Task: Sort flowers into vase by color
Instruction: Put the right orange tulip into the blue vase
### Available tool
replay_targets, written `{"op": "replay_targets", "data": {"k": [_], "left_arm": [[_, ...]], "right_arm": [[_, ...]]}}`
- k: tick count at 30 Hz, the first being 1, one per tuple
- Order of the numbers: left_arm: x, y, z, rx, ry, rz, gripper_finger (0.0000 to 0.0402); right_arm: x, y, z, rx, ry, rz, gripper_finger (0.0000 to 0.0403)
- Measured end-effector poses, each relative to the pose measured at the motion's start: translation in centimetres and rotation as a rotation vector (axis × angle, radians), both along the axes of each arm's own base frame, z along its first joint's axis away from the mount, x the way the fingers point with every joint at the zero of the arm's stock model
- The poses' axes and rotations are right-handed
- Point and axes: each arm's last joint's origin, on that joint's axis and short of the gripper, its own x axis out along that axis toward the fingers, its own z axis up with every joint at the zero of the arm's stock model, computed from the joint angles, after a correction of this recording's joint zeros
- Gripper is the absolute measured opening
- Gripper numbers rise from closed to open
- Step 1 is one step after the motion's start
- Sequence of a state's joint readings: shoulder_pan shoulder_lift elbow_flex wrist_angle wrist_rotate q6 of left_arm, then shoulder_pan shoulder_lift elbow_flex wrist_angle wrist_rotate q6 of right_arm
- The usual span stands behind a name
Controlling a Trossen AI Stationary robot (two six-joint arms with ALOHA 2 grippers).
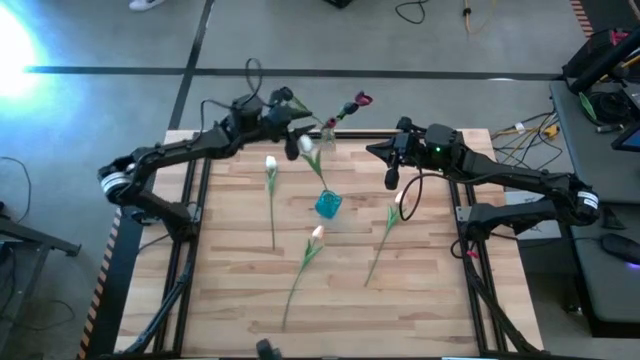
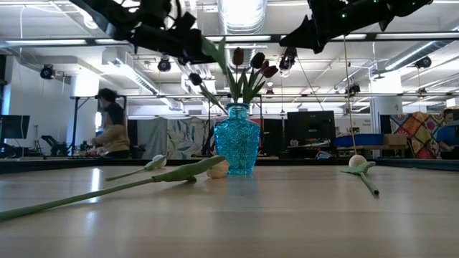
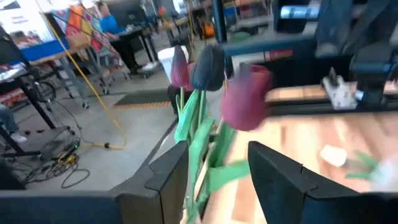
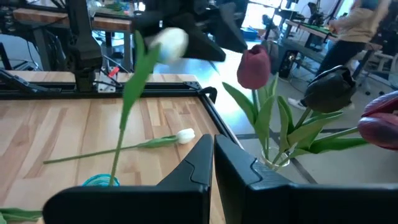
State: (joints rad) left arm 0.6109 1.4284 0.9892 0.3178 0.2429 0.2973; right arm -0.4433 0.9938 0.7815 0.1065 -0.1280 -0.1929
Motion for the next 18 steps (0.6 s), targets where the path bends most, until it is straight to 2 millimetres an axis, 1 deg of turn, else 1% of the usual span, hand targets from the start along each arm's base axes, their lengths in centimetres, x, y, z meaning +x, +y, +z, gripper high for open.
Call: {"op": "replay_targets", "data": {"k": [4, 7, 13, 18], "left_arm": [[-2.4, -2.0, -1.3, -0.003, -0.075, -0.002, 0.0152], [-4.2, -3.8, -2.9, 0.018, -0.114, -0.021, 0.0152], [-7.0, -6.6, -6.4, -0.018, -0.186, -0.039, 0.0152], [-8.5, -7.7, -8.8, -0.047, -0.222, -0.024, 0.0152]], "right_arm": [[-0.2, 0.1, 0.1, 0.049, -0.018, -0.010, 0.0009], [-0.3, 0.5, -0.4, 0.112, 0.025, -0.039, 0.0009], [-0.6, 2.0, -2.7, 0.269, 0.229, -0.210, 0.0009], [-0.7, 3.7, -4.6, 0.468, 0.342, -0.343, 0.0015]]}}
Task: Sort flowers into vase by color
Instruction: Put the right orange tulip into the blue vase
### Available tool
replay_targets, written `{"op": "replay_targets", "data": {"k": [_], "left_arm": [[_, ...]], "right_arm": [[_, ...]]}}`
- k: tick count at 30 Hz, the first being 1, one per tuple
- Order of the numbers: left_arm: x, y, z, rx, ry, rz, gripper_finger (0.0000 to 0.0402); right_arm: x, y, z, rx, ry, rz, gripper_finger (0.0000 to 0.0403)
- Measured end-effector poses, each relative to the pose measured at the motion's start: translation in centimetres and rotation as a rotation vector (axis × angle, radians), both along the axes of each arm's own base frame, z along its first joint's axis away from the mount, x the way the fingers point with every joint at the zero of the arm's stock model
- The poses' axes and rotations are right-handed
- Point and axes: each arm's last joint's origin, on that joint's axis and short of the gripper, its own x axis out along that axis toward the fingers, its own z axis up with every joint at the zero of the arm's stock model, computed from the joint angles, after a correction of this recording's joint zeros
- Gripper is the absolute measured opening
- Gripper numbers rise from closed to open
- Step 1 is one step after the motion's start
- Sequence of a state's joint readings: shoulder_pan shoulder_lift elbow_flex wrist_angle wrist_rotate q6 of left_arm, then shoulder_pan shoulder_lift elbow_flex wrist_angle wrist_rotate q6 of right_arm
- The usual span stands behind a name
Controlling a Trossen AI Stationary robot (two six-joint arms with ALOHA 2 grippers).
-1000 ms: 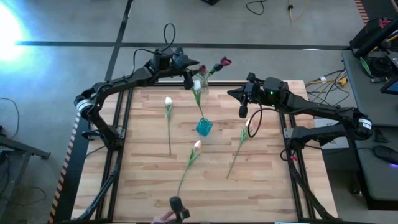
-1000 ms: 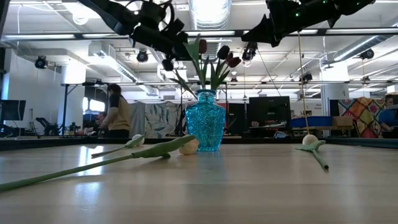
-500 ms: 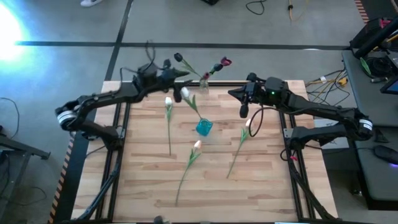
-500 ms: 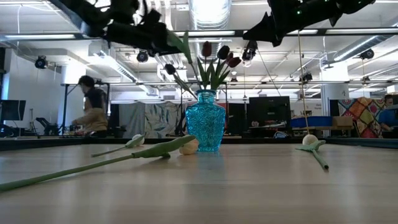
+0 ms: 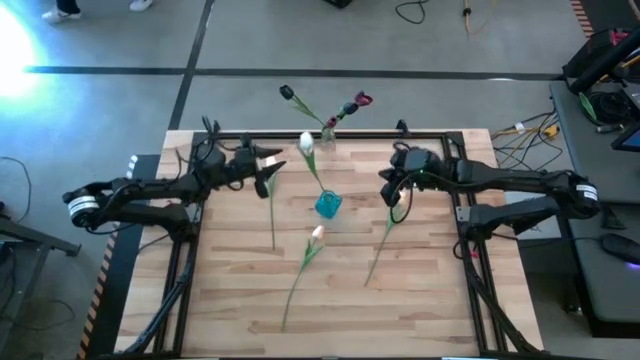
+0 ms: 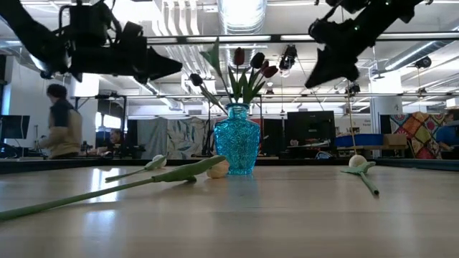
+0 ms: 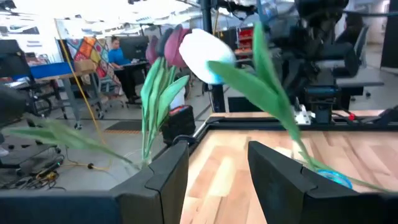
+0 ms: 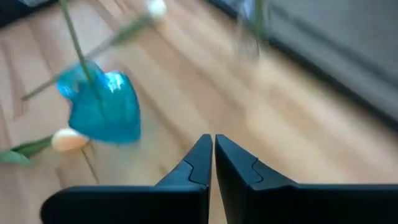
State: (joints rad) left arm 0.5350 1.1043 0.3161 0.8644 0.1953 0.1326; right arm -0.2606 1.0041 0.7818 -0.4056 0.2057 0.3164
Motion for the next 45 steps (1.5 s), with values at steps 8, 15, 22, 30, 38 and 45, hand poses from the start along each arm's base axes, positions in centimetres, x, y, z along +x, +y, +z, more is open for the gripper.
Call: {"op": "replay_targets", "data": {"k": [8, 15, 22, 30, 38, 45], "left_arm": [[-0.9, -0.5, -2.1, -0.062, -0.011, -0.001, 0.0152], [-0.7, -0.4, -3.9, -0.165, 0.042, 0.000, 0.0152], [-0.6, -0.3, -5.5, -0.208, 0.076, 0.003, 0.0152], [-0.2, -0.1, -6.4, -0.216, 0.089, 0.005, 0.0152], [0.0, 0.0, -7.0, -0.262, 0.096, 0.007, 0.0144], [0.1, 0.1, -6.9, -0.282, 0.066, 0.005, 0.0112]], "right_arm": [[0.0, 1.6, -3.0, 0.279, 0.119, -0.332, 0.0047], [1.2, 2.6, -6.7, 0.478, 0.249, -0.573, 0.0108], [2.4, 4.0, -9.8, 0.675, 0.347, -0.727, 0.0169], [3.2, 4.1, -12.4, 0.678, 0.400, -0.849, 0.0181], [3.5, 3.9, -12.8, 0.616, 0.403, -0.789, 0.0083], [3.3, 3.3, -8.6, 0.380, 0.239, -0.653, 0.0016]]}}
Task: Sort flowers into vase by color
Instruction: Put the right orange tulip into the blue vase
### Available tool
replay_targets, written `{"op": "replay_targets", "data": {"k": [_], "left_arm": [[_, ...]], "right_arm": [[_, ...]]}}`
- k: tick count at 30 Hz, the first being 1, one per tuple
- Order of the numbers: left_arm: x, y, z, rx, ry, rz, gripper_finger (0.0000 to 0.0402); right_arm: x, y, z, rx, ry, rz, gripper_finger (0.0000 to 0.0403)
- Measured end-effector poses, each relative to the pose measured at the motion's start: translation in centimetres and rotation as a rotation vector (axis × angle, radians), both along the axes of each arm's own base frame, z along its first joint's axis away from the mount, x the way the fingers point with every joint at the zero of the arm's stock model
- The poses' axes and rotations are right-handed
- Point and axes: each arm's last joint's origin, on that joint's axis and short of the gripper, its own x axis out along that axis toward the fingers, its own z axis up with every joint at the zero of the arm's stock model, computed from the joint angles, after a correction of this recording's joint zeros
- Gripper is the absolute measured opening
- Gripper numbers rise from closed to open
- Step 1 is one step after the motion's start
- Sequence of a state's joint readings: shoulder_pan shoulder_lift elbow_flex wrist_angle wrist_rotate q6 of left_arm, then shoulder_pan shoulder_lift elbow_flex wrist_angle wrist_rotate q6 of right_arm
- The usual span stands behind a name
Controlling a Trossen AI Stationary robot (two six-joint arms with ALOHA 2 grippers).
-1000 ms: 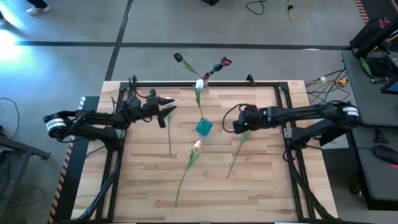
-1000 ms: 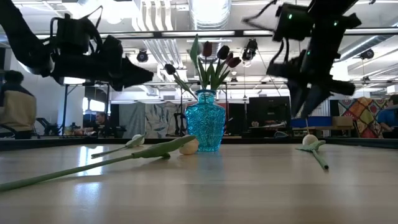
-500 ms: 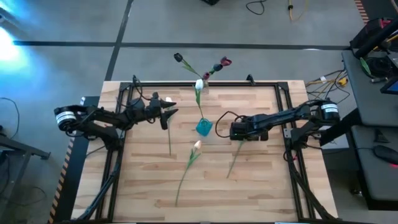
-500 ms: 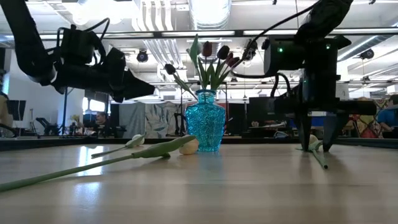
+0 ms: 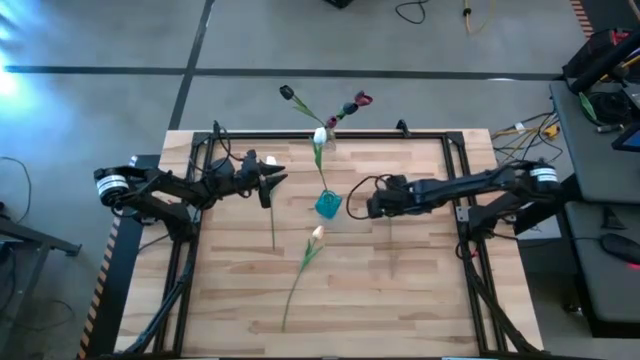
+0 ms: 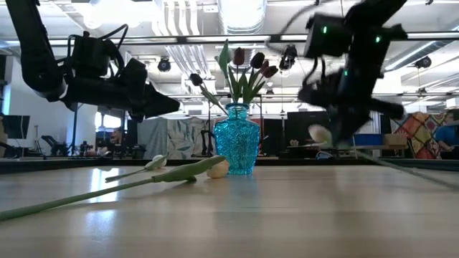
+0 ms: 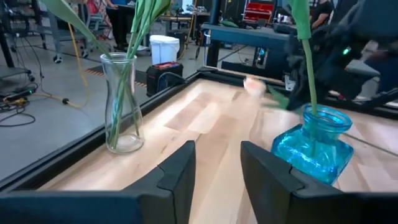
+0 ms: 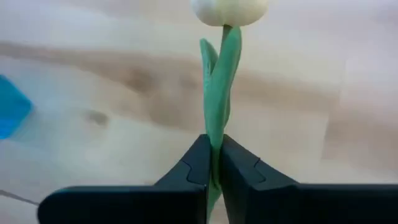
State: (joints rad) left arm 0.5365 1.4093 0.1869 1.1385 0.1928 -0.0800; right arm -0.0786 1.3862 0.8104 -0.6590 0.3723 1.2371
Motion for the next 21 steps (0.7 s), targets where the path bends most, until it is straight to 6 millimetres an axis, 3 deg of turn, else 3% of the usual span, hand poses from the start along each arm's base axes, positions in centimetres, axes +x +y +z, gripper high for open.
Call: {"op": "replay_targets", "data": {"k": [4, 13, 21], "left_arm": [[0.0, 0.0, 0.1, -0.009, -0.010, 0.001, 0.0098], [0.1, 0.0, 0.2, -0.015, -0.020, 0.001, 0.0075], [0.1, 0.0, 0.2, -0.042, -0.030, 0.005, 0.0074]], "right_arm": [[0.2, -0.4, 3.1, -0.236, -0.102, 0.148, 0.0014], [3.3, -0.2, 9.7, -0.733, -0.536, 0.659, 0.0013], [3.8, 0.3, 12.7, -0.994, -0.765, 0.857, 0.0013]]}}
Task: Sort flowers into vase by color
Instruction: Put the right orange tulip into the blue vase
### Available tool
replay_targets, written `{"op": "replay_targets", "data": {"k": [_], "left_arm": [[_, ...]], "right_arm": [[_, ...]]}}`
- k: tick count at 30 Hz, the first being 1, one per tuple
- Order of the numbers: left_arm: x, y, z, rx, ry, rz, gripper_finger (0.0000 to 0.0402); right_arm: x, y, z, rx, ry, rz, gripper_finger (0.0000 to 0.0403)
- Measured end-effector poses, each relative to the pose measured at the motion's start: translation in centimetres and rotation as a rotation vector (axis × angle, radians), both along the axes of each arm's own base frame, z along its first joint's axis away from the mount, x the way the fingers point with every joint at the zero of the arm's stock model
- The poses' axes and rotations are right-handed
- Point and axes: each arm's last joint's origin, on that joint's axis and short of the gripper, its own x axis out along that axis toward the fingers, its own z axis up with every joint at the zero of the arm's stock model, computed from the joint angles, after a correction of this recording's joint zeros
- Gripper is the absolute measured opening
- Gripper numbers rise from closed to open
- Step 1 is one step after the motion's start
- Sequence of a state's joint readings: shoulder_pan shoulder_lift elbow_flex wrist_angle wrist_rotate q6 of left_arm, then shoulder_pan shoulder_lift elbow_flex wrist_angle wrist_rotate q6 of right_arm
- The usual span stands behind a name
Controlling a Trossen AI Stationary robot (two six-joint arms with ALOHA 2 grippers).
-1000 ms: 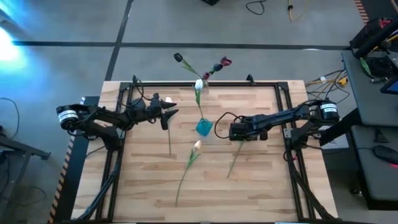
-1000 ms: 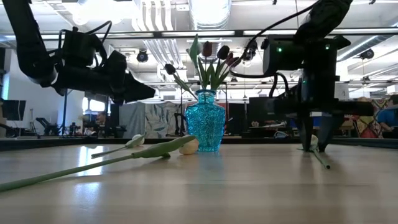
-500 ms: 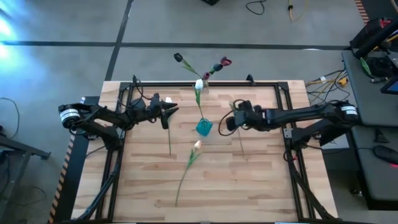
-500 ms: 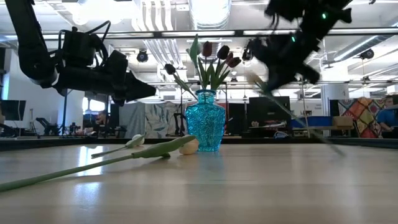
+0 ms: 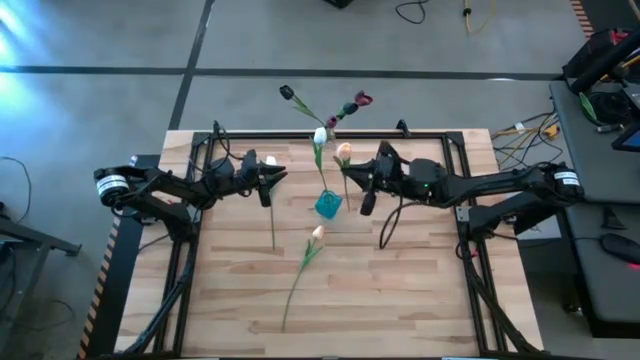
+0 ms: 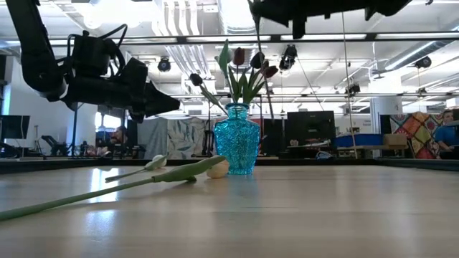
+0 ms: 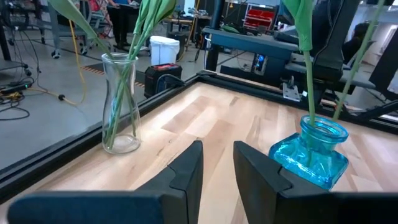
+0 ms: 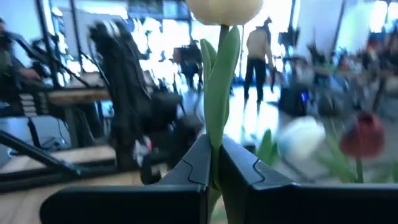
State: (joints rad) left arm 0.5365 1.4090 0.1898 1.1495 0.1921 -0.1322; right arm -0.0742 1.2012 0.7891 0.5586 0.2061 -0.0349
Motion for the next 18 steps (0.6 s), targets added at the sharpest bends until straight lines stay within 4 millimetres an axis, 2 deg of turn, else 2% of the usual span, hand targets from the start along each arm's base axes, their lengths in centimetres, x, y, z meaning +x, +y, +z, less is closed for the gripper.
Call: {"op": "replay_targets", "data": {"k": [7, 18], "left_arm": [[0.1, 0.1, 0.2, 0.005, -0.008, 0.001, 0.0074], [0.4, 0.3, 0.4, -0.006, -0.012, 0.003, 0.0074]], "right_arm": [[0.1, 0.3, 1.3, -0.130, -0.134, 0.109, 0.0013], [0.3, 0.3, 1.7, -0.238, -0.205, 0.159, 0.0013]]}}
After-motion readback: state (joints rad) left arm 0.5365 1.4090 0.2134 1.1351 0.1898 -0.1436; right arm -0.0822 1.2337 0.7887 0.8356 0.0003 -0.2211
